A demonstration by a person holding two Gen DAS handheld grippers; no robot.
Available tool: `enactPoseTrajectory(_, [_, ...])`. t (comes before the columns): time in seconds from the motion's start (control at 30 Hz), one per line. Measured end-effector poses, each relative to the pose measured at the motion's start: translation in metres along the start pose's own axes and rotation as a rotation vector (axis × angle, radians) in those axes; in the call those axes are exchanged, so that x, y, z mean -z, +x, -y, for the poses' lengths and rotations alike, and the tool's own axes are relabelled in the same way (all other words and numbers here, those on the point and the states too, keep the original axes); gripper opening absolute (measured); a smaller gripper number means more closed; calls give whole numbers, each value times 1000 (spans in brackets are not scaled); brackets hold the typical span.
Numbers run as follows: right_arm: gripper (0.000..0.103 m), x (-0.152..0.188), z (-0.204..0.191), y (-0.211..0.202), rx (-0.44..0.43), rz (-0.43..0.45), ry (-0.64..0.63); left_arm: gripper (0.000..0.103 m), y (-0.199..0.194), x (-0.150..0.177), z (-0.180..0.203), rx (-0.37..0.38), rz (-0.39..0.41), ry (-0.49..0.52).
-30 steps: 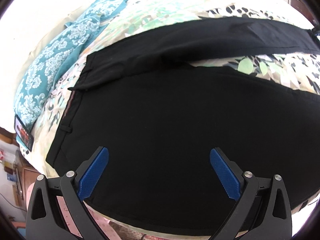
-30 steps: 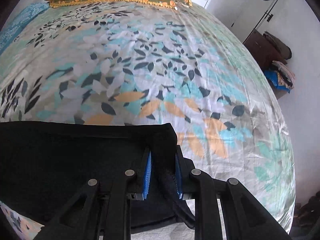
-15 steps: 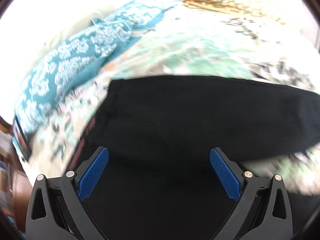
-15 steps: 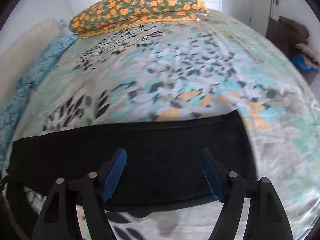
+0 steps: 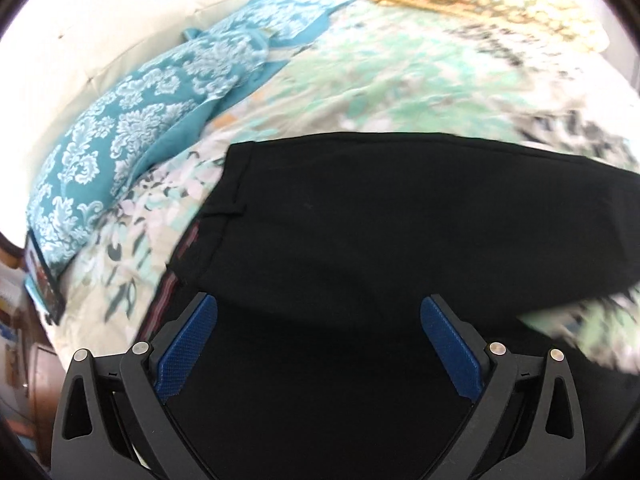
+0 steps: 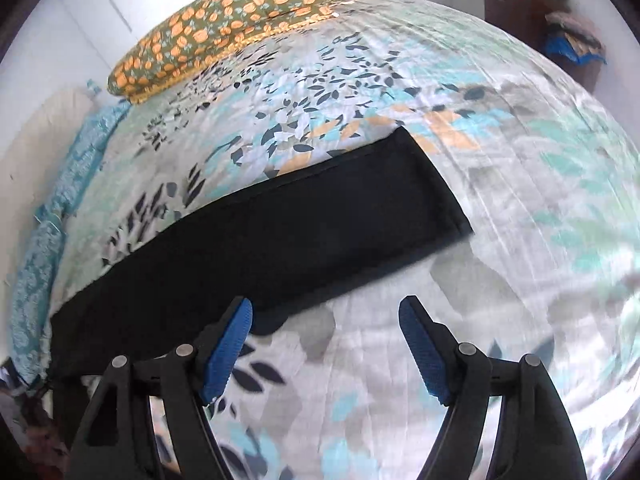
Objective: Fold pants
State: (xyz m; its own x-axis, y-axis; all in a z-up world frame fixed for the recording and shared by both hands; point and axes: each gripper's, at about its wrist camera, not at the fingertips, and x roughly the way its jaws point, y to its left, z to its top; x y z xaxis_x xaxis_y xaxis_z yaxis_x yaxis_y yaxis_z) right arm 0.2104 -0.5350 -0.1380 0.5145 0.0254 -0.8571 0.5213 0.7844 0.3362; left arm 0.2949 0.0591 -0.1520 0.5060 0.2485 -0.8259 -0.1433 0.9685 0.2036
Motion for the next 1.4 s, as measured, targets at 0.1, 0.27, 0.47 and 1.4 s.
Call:
enactPoseTrajectory(0.1, [79, 46, 37, -32, -57, -80, 182, 102, -17, 23, 5, 69, -12, 14])
enactPoseTrajectory(0.27, [79, 109, 84, -53, -49, -153, 369, 102, -24, 54, 25, 87, -44, 64])
enactPoseTrajectory(0.47, [75, 111, 117, -59, 115, -47, 404, 102, 0, 66, 26, 48, -130, 49])
enactPoseTrajectory(1.4, [83, 159, -47, -36, 150, 88, -170, 102, -24, 64, 23, 60, -50, -6])
